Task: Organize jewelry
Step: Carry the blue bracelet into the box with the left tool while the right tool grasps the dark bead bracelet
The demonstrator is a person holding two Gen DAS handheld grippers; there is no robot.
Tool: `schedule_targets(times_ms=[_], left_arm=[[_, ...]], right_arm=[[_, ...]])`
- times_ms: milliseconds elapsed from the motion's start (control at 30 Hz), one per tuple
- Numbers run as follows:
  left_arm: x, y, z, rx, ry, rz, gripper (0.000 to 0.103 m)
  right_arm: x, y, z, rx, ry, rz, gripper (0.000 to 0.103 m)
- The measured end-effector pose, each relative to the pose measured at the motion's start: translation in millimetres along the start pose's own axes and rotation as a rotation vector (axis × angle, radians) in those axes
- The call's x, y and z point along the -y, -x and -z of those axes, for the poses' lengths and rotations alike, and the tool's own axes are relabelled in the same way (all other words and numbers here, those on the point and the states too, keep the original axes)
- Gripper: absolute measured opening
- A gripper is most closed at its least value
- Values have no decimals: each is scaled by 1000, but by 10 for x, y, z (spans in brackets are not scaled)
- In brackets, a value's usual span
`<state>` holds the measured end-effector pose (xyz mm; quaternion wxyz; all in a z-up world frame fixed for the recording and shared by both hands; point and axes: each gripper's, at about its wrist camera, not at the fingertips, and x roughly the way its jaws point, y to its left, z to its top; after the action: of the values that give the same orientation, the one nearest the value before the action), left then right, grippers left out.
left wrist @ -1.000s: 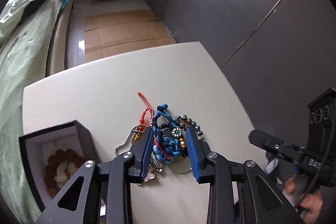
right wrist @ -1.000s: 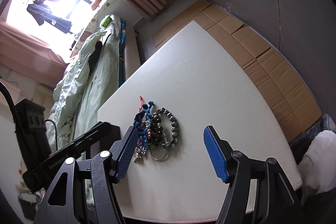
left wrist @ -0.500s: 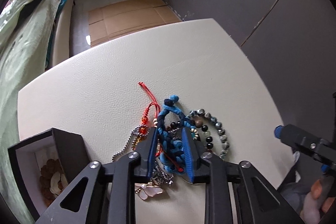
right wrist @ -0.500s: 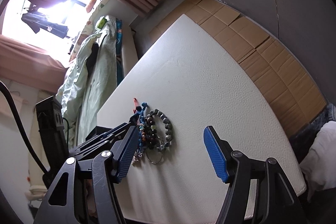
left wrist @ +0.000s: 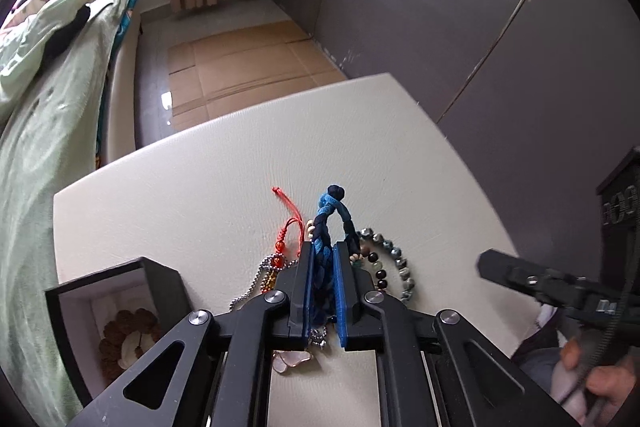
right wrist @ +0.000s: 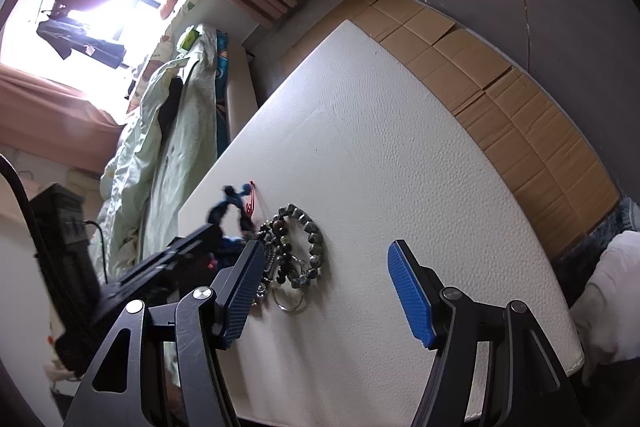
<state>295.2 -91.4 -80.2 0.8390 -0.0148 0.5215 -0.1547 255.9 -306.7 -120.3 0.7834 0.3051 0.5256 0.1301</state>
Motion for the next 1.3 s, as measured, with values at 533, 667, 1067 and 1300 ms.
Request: schedule_targets(times_ms=[533,667,1067,1300], left_arm=[[-383,582,70,132,95,53,9],[-486,673,118,148,115,53,9],[-737,822,245,175,156,60,9],[-823,889,308,185,176,56,9]], right_arm=[[-332,-213,31,-31,143,8,48],[-451,-357,66,-65,181,17,37],[-742,-772,169,-99,271,185,33],[-738,-862,145,-100,259,206,10]])
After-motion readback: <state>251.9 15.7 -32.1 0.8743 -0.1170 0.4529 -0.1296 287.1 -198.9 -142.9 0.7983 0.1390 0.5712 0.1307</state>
